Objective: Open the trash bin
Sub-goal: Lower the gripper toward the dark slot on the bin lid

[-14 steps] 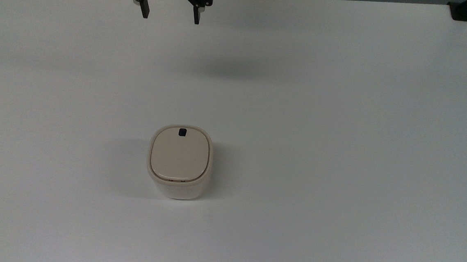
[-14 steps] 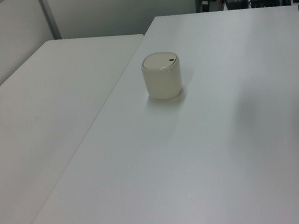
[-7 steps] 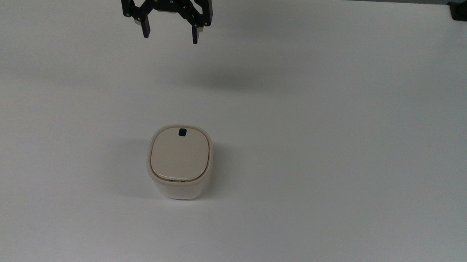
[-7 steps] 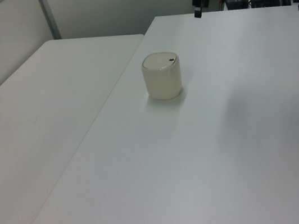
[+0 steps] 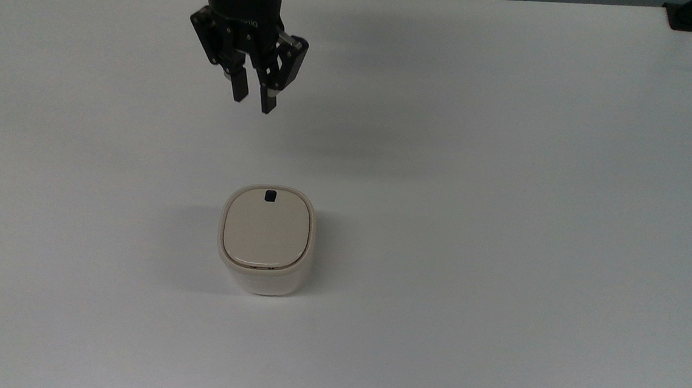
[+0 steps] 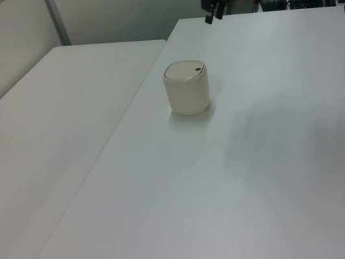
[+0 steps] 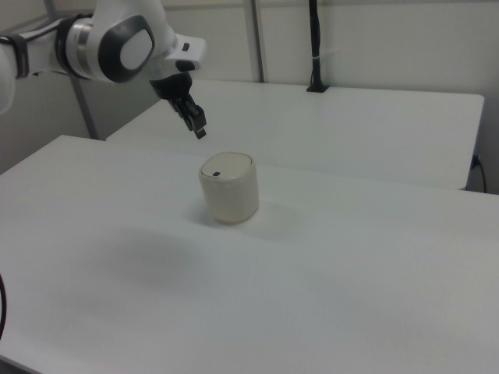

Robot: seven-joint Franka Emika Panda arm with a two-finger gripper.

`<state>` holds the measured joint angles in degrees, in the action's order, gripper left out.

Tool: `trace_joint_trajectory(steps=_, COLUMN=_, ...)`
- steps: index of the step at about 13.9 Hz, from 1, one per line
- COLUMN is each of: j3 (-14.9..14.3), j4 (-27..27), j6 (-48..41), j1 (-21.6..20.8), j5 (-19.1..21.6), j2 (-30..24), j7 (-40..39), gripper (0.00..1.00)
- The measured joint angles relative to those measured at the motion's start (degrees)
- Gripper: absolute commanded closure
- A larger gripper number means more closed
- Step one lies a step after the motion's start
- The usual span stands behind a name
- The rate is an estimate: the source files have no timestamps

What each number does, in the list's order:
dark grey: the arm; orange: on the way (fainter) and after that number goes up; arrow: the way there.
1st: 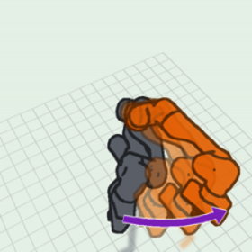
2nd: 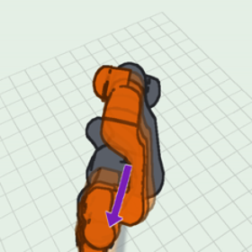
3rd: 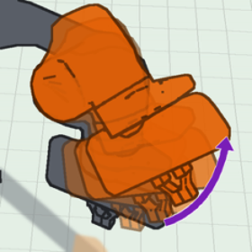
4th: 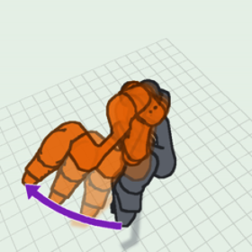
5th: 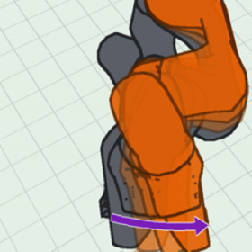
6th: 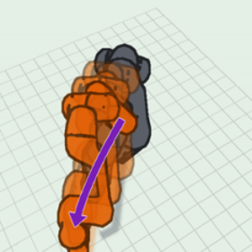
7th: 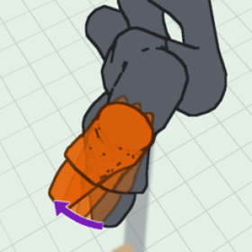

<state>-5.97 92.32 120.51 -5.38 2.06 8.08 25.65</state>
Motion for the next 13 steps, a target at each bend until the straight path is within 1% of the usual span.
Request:
trace_joint_trajectory(steps=2, j3=0.0, j4=0.0, j6=4.0, j1=-0.3, j5=0.0, j2=1.4, j7=7.7, gripper=1.00)
trace_joint_trajectory(steps=6, j3=0.0, j4=0.0, j6=8.9, j1=-1.4, j5=0.0, j2=4.1, j7=18.4, gripper=1.00)
trace_joint_trajectory(steps=10, j3=0.0, j4=0.9, j6=13.0, j1=-1.6, j5=-0.1, j2=6.3, j7=19.9, gripper=1.00)
trace_joint_trajectory(steps=13, j3=0.0, j4=1.3, j6=14.0, j1=-1.6, j5=-1.3, j2=8.2, j7=20.0, gripper=1.00)
